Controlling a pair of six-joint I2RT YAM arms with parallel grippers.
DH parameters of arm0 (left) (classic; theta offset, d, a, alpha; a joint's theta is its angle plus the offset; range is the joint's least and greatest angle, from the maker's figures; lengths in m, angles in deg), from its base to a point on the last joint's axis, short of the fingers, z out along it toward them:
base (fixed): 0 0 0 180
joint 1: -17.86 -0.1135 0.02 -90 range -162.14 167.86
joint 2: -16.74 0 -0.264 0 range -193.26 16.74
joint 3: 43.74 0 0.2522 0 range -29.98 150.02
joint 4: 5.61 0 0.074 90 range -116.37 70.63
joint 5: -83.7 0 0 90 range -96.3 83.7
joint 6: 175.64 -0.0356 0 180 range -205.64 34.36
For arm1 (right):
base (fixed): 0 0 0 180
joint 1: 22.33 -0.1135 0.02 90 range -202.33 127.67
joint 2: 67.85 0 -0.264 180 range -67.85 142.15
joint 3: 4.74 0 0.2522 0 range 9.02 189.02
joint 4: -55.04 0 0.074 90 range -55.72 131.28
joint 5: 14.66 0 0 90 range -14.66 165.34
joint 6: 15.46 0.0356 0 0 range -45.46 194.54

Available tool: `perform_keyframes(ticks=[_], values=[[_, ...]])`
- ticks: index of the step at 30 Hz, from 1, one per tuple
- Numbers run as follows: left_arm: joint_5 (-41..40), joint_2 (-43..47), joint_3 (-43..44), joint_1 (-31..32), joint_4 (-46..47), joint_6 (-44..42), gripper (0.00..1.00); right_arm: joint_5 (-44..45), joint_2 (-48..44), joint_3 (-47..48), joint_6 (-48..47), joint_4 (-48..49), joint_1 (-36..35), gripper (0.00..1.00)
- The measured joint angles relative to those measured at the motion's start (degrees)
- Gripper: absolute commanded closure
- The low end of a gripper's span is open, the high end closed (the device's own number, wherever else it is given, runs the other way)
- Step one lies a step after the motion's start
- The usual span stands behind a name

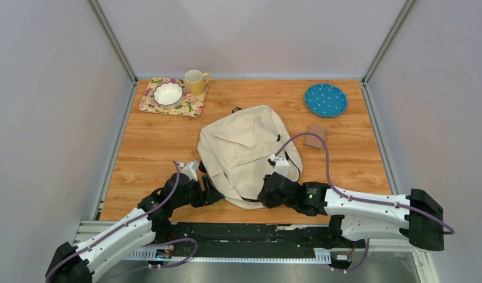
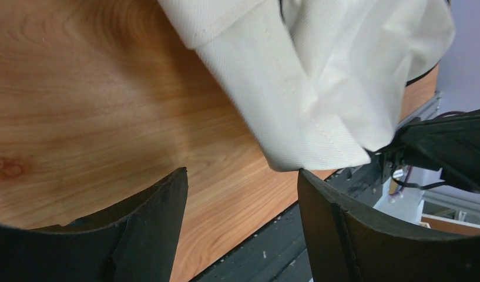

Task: Pack the student bag
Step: Zip the student bag at the center of the board.

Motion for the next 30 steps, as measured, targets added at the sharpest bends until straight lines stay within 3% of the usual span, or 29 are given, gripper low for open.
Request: perform_keyframes(ticks=[7, 17, 25, 30], values=[[-7.13, -3.5, -6.34, 7.72, 14.97, 7.96, 0.23, -0.68, 0.0, 0.09, 0.02, 0.0, 0.0, 1.0], [-10.75, -5.79, -6.71, 9.03, 30.34, 12.5, 0.22, -1.51, 0.31, 0.11, 0.02, 0.13, 0.0, 1.0], [-10.82, -8.24, -6.73, 9.09, 34.75, 17.09, 0.23, -1.95, 1.25, 0.13, 0.02, 0.26, 0.0, 1.0], [-9.05, -14.12, -6.73, 9.25, 37.03, 18.45, 0.83, -2.12, 1.25, 0.17, -0.02, 0.57, 0.0, 1.0]])
